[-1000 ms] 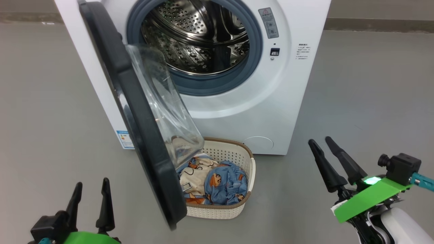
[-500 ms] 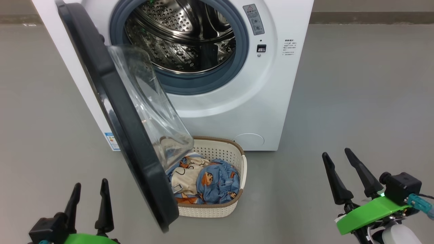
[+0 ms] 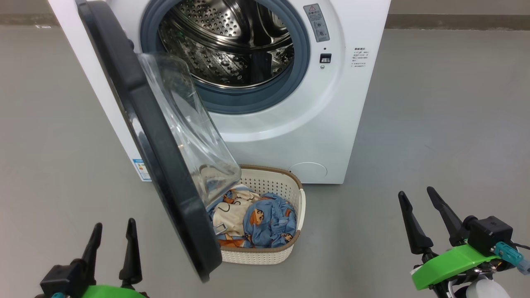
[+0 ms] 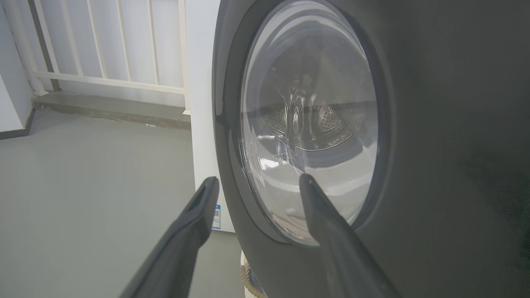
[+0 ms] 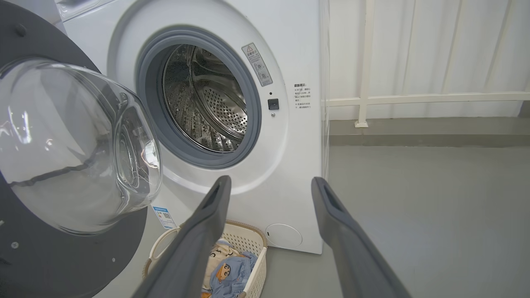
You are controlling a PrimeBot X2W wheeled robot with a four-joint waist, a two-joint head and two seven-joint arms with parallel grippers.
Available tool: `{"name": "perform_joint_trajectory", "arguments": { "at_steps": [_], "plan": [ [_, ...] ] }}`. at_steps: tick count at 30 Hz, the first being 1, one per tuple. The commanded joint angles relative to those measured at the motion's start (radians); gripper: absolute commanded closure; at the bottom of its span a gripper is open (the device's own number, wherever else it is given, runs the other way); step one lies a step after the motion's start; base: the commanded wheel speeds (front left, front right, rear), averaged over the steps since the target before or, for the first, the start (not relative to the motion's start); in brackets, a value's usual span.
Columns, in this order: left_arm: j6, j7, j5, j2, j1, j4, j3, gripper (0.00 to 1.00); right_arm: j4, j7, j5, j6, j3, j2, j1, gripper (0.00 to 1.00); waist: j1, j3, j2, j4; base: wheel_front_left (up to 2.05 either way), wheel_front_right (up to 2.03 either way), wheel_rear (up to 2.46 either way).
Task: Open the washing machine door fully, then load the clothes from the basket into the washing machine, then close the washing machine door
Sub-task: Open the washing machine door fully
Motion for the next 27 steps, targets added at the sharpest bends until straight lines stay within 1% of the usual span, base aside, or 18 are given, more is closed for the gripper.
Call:
{"name": "perform_joint_trajectory", "arguments": {
  "at_steps": [1,13,27],
  "plan": [
    [-0.001,-0.006,0.012,0.011,-0.034,-0.022,0.030,0.00,-0.021,-0.012,-0.015,0.002,0.018,0.001,-0.007,0.00,0.0000,0.000,0.0000,0.001,0.00,0.00,0.00],
    [-0.001,-0.006,0.017,0.011,-0.030,-0.027,0.041,0.00,-0.013,-0.012,-0.017,0.002,0.021,0.009,-0.012,0.00,0.0000,-0.002,0.0000,-0.007,0.00,0.00,0.00],
    [-0.001,-0.006,0.009,0.015,-0.030,-0.023,0.030,0.00,-0.003,-0.012,-0.005,0.002,0.023,0.005,-0.010,0.00,0.0000,-0.002,0.0000,-0.008,0.00,0.00,0.00]
  ]
}}
